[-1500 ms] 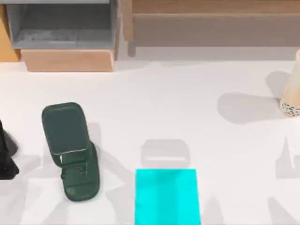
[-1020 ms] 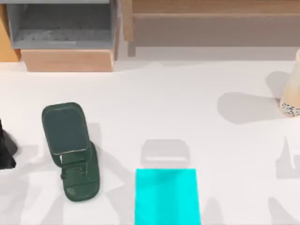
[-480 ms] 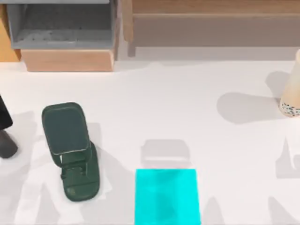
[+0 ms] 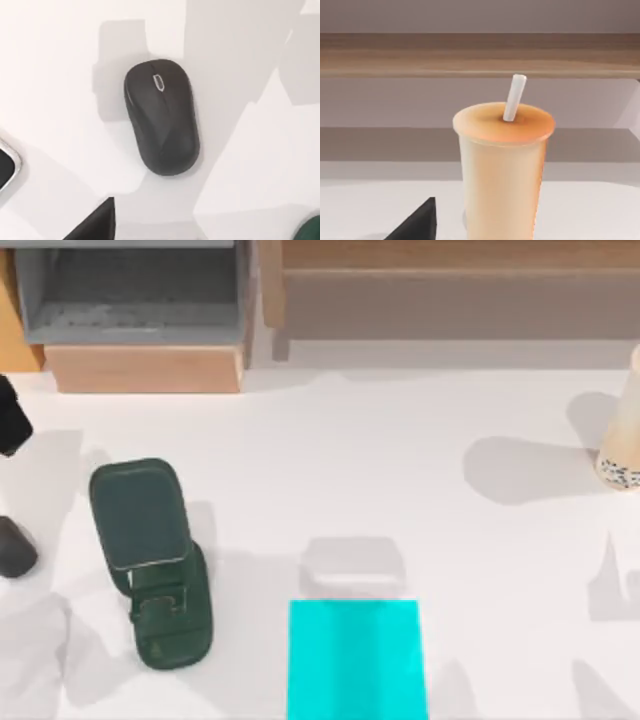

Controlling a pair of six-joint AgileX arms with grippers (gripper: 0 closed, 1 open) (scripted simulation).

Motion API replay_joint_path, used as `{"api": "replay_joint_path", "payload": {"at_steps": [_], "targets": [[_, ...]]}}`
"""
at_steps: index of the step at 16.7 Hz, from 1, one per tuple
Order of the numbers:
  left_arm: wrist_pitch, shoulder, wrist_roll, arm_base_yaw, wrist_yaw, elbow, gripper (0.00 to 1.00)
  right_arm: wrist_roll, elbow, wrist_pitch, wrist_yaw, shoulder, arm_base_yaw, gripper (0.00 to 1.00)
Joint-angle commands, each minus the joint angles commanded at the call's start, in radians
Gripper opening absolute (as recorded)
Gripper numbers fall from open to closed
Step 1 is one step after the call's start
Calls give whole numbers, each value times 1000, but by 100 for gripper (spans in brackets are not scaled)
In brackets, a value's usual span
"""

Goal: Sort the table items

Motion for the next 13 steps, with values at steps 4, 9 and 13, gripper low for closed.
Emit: {"api": "replay_joint_path", "payload": {"at_steps": [4, 9, 13], "targets": [[-165, 283, -99, 14, -1, 212, 100, 0, 0, 0, 0, 0, 0, 100], [-298, 476, -186, 27, -2, 367, 100, 0, 0, 0, 0, 0, 0, 100], [-310, 494, -194, 28, -2, 382, 100, 0, 0, 0, 0, 0, 0, 100]]}}
